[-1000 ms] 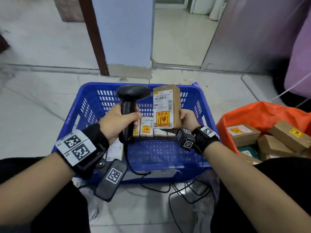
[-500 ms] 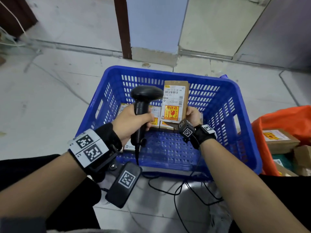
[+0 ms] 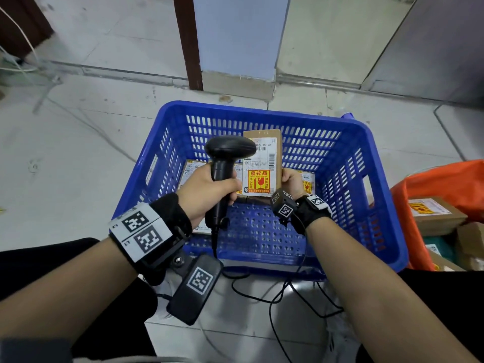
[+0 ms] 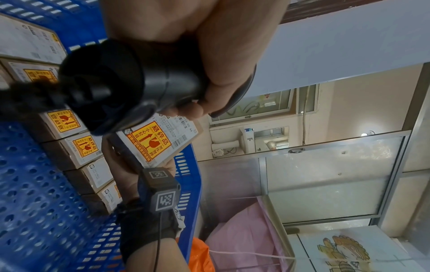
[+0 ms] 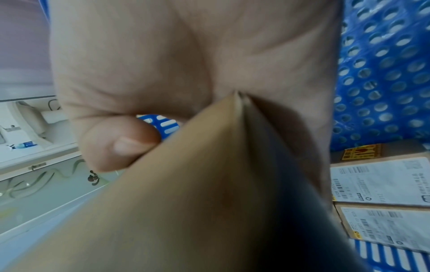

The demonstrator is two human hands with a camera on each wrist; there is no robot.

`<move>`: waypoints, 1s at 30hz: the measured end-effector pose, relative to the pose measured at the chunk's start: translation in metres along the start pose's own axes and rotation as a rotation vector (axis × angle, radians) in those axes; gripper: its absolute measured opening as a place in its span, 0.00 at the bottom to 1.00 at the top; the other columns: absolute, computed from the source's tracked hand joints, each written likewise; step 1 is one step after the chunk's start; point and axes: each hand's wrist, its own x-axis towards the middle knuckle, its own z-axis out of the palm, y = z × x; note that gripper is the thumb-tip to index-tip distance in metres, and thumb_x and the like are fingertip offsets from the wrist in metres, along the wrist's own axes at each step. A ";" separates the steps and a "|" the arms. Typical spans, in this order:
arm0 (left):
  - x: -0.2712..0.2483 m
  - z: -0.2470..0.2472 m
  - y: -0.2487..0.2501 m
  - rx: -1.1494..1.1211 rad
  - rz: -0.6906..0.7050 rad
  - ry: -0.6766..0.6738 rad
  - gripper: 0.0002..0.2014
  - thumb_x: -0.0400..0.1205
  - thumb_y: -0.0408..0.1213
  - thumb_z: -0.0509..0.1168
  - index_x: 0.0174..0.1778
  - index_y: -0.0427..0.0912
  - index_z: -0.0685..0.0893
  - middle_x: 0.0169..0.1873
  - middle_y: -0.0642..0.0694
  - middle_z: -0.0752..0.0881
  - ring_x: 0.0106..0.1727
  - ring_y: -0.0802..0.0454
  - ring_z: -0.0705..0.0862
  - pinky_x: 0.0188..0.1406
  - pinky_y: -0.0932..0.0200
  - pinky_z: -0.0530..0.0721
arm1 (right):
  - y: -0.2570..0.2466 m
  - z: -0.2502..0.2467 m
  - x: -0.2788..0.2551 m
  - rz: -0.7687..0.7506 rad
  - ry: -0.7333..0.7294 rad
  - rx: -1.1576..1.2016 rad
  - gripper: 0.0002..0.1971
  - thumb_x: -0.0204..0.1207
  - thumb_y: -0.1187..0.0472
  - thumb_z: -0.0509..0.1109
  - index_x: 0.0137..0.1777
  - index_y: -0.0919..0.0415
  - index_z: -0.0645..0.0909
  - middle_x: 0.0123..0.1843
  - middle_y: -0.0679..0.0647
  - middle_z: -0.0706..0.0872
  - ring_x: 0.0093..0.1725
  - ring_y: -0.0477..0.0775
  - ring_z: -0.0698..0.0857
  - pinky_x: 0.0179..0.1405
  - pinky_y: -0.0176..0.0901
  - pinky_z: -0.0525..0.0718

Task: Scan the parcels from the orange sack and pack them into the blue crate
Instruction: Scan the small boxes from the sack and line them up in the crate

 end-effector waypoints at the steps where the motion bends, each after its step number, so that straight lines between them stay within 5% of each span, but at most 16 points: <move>1: 0.000 0.000 0.000 -0.003 -0.002 0.003 0.06 0.79 0.24 0.66 0.47 0.38 0.77 0.34 0.44 0.79 0.28 0.56 0.78 0.34 0.61 0.82 | -0.001 -0.003 0.003 -0.005 -0.001 0.013 0.28 0.35 0.68 0.70 0.43 0.70 0.87 0.47 0.62 0.89 0.47 0.66 0.87 0.53 0.59 0.84; 7: 0.001 0.002 0.001 0.005 -0.002 -0.001 0.07 0.79 0.24 0.66 0.49 0.37 0.77 0.36 0.42 0.79 0.27 0.58 0.79 0.34 0.61 0.83 | -0.006 -0.008 0.003 0.005 -0.044 0.024 0.29 0.32 0.66 0.76 0.41 0.69 0.86 0.49 0.62 0.89 0.46 0.64 0.88 0.50 0.52 0.86; 11: 0.002 0.001 0.002 0.003 0.001 0.017 0.07 0.79 0.24 0.66 0.48 0.38 0.78 0.37 0.41 0.79 0.27 0.57 0.79 0.34 0.60 0.83 | -0.016 -0.007 -0.004 0.047 0.015 -0.086 0.38 0.53 0.51 0.84 0.63 0.65 0.76 0.73 0.66 0.77 0.66 0.69 0.81 0.75 0.63 0.70; 14: 0.002 0.001 0.002 0.010 0.010 0.021 0.06 0.79 0.24 0.66 0.47 0.37 0.78 0.35 0.41 0.78 0.28 0.55 0.78 0.35 0.59 0.82 | -0.016 0.000 -0.016 0.140 -0.065 -0.216 0.50 0.56 0.36 0.82 0.75 0.62 0.74 0.73 0.66 0.79 0.71 0.69 0.79 0.75 0.73 0.68; 16: 0.001 0.001 0.002 0.013 0.010 0.017 0.05 0.80 0.24 0.66 0.47 0.37 0.78 0.34 0.42 0.78 0.29 0.54 0.78 0.37 0.57 0.82 | -0.011 0.000 -0.018 0.203 -0.182 -0.188 0.50 0.62 0.41 0.82 0.81 0.61 0.67 0.78 0.68 0.73 0.77 0.71 0.72 0.75 0.77 0.65; 20: 0.000 0.000 0.005 0.010 0.011 0.009 0.06 0.80 0.24 0.66 0.46 0.38 0.78 0.33 0.45 0.80 0.28 0.56 0.79 0.36 0.60 0.83 | -0.014 0.007 -0.016 0.209 -0.089 -0.233 0.43 0.64 0.57 0.83 0.79 0.64 0.70 0.77 0.66 0.74 0.78 0.68 0.71 0.79 0.68 0.64; 26: 0.000 -0.009 0.008 0.000 0.033 0.039 0.05 0.80 0.24 0.65 0.46 0.38 0.78 0.31 0.44 0.78 0.29 0.55 0.78 0.32 0.63 0.83 | -0.011 0.007 0.000 0.293 0.124 -0.587 0.26 0.75 0.57 0.74 0.73 0.63 0.76 0.65 0.62 0.86 0.68 0.64 0.83 0.72 0.62 0.78; 28: -0.001 -0.015 0.007 -0.001 0.038 0.042 0.06 0.81 0.24 0.65 0.45 0.39 0.78 0.29 0.45 0.78 0.28 0.56 0.78 0.31 0.64 0.83 | -0.004 -0.004 0.013 0.350 0.154 -0.787 0.27 0.71 0.54 0.78 0.70 0.62 0.80 0.60 0.60 0.89 0.64 0.62 0.85 0.72 0.61 0.78; 30: -0.003 -0.020 0.005 -0.003 0.039 0.040 0.06 0.80 0.24 0.65 0.45 0.38 0.78 0.30 0.45 0.78 0.27 0.56 0.78 0.31 0.64 0.83 | 0.006 -0.017 0.031 0.447 0.129 -0.961 0.35 0.63 0.50 0.82 0.70 0.62 0.79 0.66 0.64 0.85 0.61 0.62 0.84 0.72 0.60 0.77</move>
